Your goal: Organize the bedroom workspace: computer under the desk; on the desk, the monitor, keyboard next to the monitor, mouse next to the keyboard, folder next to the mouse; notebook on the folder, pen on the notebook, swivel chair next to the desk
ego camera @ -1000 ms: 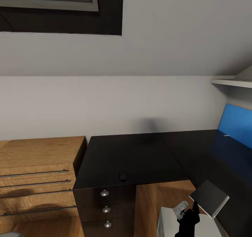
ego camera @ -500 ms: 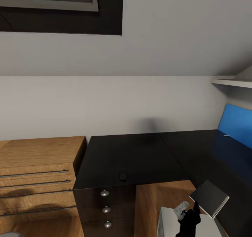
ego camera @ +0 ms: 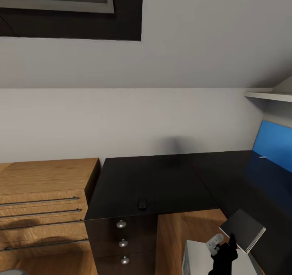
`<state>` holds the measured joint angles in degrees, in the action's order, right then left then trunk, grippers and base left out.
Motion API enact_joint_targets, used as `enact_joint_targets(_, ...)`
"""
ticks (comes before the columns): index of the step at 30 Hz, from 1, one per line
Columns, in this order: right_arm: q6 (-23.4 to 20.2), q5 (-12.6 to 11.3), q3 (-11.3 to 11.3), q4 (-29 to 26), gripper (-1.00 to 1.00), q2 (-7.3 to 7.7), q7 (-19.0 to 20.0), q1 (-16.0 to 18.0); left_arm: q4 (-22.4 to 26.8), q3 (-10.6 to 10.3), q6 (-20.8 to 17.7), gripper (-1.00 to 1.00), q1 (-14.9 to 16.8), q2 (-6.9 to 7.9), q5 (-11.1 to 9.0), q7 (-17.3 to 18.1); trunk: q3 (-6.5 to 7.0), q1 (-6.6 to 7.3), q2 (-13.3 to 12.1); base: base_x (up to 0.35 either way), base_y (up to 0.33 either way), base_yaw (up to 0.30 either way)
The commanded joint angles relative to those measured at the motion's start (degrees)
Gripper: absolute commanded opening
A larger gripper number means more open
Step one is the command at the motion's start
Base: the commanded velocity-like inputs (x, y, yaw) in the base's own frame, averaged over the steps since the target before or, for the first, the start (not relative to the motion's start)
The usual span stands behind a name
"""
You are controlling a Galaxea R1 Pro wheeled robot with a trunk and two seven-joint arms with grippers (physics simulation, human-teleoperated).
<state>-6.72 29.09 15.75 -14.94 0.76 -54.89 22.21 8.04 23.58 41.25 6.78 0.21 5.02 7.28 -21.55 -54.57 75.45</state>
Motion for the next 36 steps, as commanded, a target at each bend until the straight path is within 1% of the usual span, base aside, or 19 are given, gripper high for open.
enact_joint_targets(1, -0.58, 0.51, -0.07, -0.03, 1.00, 0.11, -0.13, 0.02, -0.04, 0.51, 0.19, 1.00, 0.05, 0.01, 0.51, 0.20, -0.07, 0.00, 0.04, 0.000, 0.000, 0.000)
enact_joint_targets(9, -0.37, 0.51, -0.10, -0.21, 1.00, 0.80, -0.13, 0.02, -0.04, 0.51, 0.23, 1.00, 0.06, -0.03, 0.51, 0.25, -0.07, 0.00, 0.04, 0.000, 0.000, 0.000)
enact_joint_targets(13, -0.33, 0.47, -0.11, -0.28, 1.00, 1.45, -0.02, 0.02, -0.04, 0.51, 0.23, 1.00, 0.04, -0.03, 0.51, 0.26, -0.07, 0.00, 0.04, 0.000, 0.000, 0.000)
enact_joint_targets(18, -0.31, 0.45, -0.11, -0.47, 1.00, 2.01, 1.54, 0.02, -0.04, 0.47, 0.23, 1.00, 0.07, 0.01, 0.51, 0.28, -0.07, 0.00, 0.04, 0.000, 0.000, 0.000)
enact_joint_targets(25, -0.31, 0.45, -0.11, -0.54, 1.00, 2.19, 2.58, 0.02, -0.04, 0.46, 0.23, 1.00, 0.07, 0.00, 0.51, 0.28, -0.07, 0.00, 0.04, 0.000, 0.000, 0.000)
enact_joint_targets(36, -0.30, 0.44, -0.11, -0.61, 1.00, 2.17, 2.76, 0.02, -0.04, 0.49, 0.23, 1.00, 0.07, 0.04, 0.51, 0.20, -0.07, 0.00, 0.04, 0.010, 0.000, 0.000)
